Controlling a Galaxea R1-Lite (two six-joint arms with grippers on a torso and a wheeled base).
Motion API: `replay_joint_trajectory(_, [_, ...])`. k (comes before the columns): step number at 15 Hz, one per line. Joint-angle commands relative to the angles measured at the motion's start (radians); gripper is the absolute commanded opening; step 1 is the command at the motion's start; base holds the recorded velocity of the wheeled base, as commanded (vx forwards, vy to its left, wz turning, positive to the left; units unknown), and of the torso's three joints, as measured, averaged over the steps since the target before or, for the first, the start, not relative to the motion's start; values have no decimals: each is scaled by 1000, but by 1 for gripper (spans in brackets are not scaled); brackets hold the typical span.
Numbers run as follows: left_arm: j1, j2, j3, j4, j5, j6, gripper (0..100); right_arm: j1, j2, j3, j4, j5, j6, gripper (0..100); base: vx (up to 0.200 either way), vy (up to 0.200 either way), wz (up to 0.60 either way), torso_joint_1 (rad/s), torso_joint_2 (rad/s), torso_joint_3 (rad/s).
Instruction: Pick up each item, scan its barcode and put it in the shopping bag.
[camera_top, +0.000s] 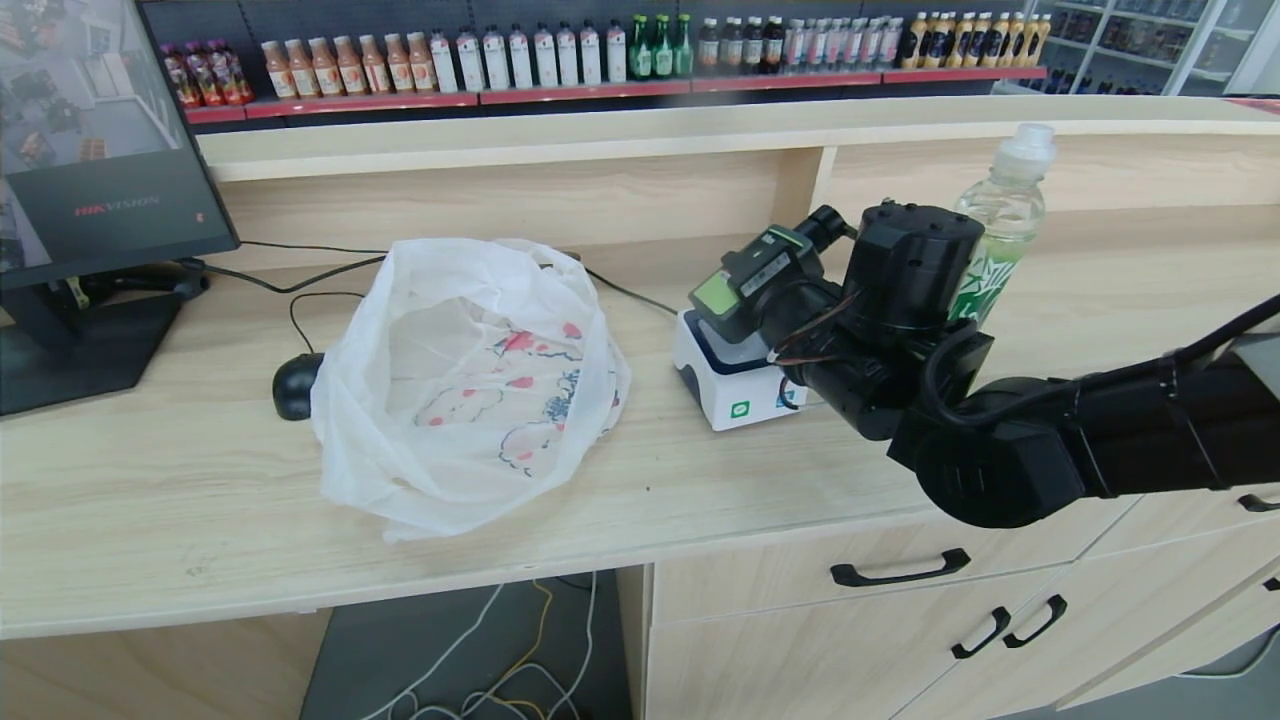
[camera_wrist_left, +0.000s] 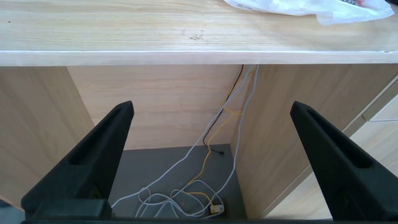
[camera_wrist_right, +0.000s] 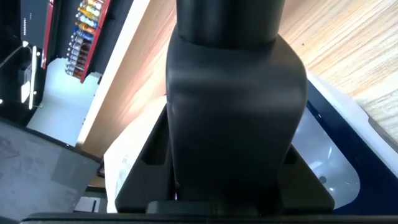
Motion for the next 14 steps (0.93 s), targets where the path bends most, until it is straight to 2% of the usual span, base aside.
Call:
replay_joint_trajectory(1, [0,1,0,0,0,0,100,0,3,0,-1,0,0,0,0,0,0,0,0,0])
replay_joint_trajectory(14, [0,0,0,0,0,0,100,1,-7,11,-1,-2,-2,0,0,0,0,0,0,0])
